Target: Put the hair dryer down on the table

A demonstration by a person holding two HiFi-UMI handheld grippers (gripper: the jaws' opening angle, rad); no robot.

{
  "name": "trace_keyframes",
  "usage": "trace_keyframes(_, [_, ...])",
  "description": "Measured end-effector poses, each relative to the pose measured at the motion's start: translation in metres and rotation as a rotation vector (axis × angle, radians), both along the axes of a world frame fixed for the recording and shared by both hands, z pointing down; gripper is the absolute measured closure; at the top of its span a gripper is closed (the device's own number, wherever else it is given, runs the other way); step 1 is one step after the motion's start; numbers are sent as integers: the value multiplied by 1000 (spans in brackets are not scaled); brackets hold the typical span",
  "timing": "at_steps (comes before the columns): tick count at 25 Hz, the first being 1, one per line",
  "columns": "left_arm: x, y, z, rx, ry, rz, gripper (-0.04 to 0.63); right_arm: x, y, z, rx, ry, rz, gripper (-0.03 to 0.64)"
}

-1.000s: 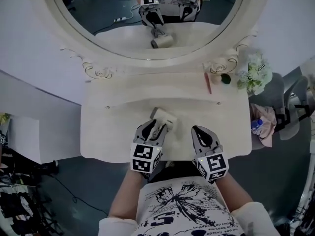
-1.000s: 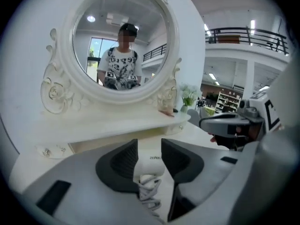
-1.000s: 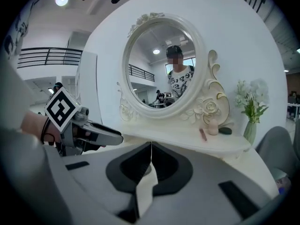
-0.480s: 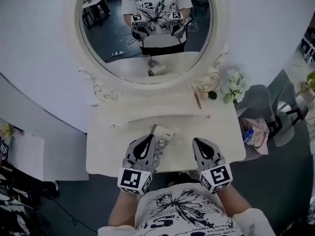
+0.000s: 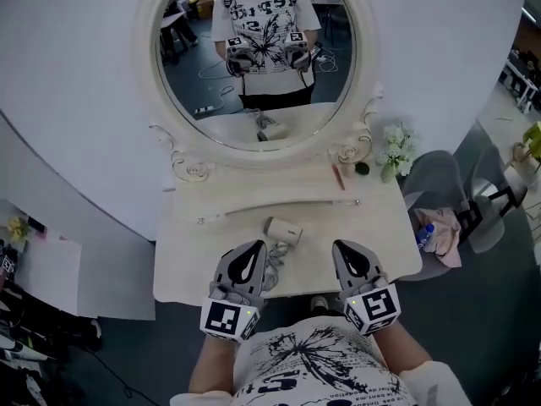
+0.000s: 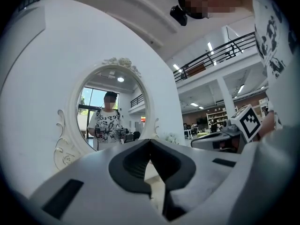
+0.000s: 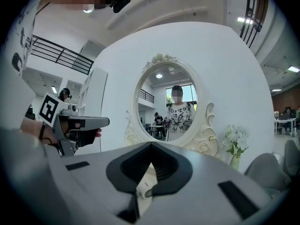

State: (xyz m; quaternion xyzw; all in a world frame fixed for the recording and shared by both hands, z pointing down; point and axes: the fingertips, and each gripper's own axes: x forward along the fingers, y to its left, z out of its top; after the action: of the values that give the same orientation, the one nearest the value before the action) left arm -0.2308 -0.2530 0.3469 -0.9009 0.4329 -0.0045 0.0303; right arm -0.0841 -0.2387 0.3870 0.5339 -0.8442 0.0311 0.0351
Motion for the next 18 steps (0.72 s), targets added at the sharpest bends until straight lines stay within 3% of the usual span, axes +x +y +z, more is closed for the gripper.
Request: trace_keyframes(18, [-3,10,-1,5,-17,20,574,-1,13,-8,53,18,33,600])
